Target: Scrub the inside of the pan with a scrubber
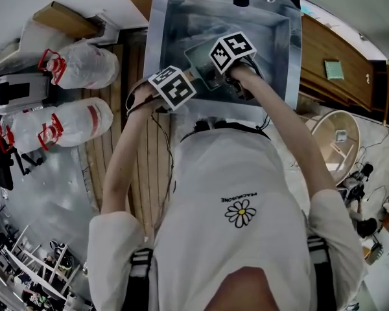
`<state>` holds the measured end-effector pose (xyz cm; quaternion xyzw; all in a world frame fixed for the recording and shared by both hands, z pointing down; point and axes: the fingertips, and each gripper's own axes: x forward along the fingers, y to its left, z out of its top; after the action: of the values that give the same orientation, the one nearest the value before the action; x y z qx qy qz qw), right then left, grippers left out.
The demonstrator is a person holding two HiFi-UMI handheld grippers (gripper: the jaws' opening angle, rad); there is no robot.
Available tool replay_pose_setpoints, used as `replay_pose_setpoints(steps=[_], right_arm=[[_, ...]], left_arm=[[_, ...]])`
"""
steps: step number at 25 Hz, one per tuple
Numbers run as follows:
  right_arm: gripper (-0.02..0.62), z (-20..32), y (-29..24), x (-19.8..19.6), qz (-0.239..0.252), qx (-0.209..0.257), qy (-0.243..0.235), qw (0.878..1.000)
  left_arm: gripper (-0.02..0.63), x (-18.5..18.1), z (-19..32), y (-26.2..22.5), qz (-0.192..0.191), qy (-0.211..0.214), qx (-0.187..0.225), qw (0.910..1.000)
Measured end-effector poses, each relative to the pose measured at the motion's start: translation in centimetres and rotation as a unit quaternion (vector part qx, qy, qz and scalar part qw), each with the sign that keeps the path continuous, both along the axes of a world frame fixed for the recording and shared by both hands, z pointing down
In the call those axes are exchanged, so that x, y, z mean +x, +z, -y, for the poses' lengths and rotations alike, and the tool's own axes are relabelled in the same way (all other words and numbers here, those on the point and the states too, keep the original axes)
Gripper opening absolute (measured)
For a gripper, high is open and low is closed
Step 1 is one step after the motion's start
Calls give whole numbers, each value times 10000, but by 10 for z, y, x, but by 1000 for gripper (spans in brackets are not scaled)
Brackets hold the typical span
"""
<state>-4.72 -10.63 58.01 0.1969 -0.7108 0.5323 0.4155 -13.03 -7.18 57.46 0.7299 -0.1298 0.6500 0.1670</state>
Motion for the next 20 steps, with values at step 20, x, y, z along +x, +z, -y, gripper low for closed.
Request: replay_pose_setpoints(steps=[20], right_arm=[[61, 50, -2, 58, -463, 468, 507, 9965]], left_arm=[[114, 0, 0, 1, 79, -37, -50, 9999]])
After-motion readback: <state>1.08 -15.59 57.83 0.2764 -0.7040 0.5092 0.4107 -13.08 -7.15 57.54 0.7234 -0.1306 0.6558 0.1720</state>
